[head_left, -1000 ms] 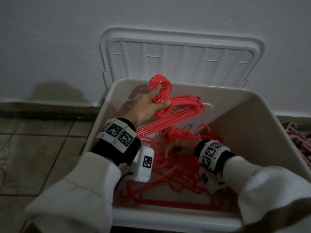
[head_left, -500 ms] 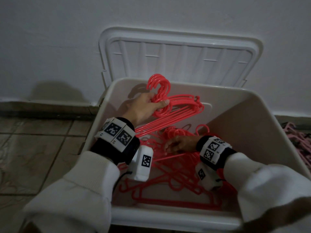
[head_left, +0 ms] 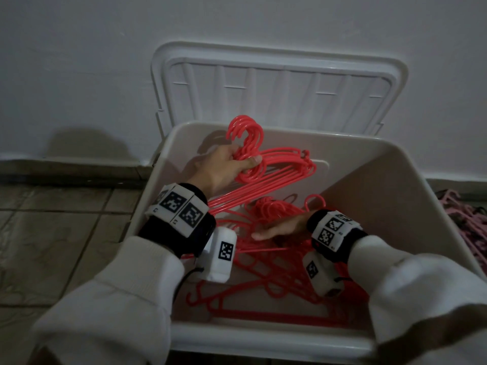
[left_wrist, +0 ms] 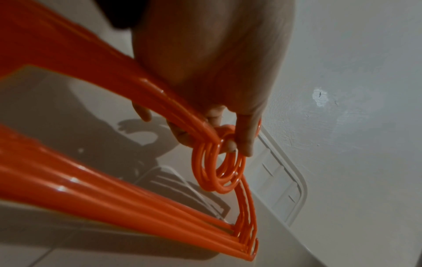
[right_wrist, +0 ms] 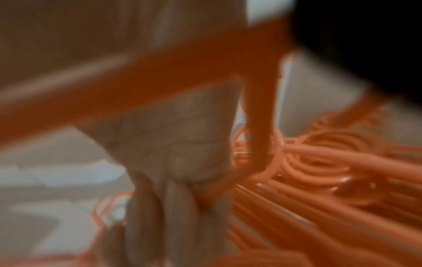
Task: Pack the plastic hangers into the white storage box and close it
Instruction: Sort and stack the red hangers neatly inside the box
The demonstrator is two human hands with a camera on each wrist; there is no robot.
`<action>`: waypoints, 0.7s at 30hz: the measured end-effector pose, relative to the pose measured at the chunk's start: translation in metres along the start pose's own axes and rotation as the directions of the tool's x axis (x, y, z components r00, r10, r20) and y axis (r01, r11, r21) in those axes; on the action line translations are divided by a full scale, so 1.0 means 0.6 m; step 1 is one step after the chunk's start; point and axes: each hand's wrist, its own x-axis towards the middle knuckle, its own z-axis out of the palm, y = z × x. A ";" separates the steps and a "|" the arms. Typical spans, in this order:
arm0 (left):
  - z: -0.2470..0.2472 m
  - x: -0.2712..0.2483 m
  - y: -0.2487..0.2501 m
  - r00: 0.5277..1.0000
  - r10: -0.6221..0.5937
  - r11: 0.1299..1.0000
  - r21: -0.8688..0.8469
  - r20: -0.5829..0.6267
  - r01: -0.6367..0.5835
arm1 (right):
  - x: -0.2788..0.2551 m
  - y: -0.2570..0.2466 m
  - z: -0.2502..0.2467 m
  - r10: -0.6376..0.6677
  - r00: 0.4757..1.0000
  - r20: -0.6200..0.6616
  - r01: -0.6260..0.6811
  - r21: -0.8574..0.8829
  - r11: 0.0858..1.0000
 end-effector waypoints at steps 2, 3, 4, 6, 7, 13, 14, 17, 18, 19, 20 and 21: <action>0.000 0.000 0.001 1.000 0.006 1.000 0.002 0.001 -0.006 | -0.013 -0.006 0.001 0.001 1.000 0.024 0.002 -0.151 0.989; 0.000 0.000 0.001 1.000 0.006 1.000 -0.008 0.000 -0.006 | -0.016 -0.008 0.002 0.000 1.000 0.016 0.004 -0.218 0.976; 0.000 0.000 0.001 1.000 0.007 1.000 -0.018 -0.001 -0.007 | -0.013 -0.009 0.005 0.005 1.000 0.009 -0.002 -0.283 0.959; -0.001 0.000 -0.001 1.000 0.005 1.000 -0.017 -0.005 -0.005 | -0.006 -0.010 0.006 -0.015 1.000 0.025 0.022 -0.295 0.955; -0.001 -0.001 -0.001 1.000 0.007 1.000 -0.016 -0.010 -0.008 | -0.006 -0.010 0.007 -0.039 0.999 0.038 0.047 -0.248 0.968; -0.003 0.000 0.000 0.998 0.028 1.000 0.011 -0.057 -0.028 | -0.009 0.016 -0.027 -0.041 0.982 -0.187 0.033 -0.043 0.999; -0.003 0.000 0.000 0.998 0.030 0.999 0.017 -0.061 -0.029 | -0.010 0.021 -0.028 -0.014 0.981 -0.194 0.005 -0.049 0.999; -0.003 -0.001 0.001 0.997 0.035 0.999 0.024 -0.065 -0.033 | -0.019 0.018 -0.027 0.001 0.973 -0.231 -0.017 -0.069 0.997; -0.002 -0.001 0.001 0.997 0.037 0.999 0.023 -0.065 -0.035 | -0.022 0.016 -0.029 -0.020 0.976 -0.215 0.007 -0.059 0.998; -0.002 -0.002 0.002 0.997 0.040 0.999 0.019 -0.062 -0.038 | -0.025 0.015 -0.030 -0.030 0.982 -0.188 0.023 -0.042 0.999; -0.002 -0.002 0.002 0.997 0.039 0.999 0.011 -0.060 -0.039 | -0.027 0.015 -0.033 -0.029 0.988 -0.152 0.026 -0.021 0.999; -0.002 -0.003 0.002 0.998 0.038 0.999 0.006 -0.059 -0.037 | -0.030 0.015 -0.035 -0.022 0.991 -0.129 0.022 -0.005 1.000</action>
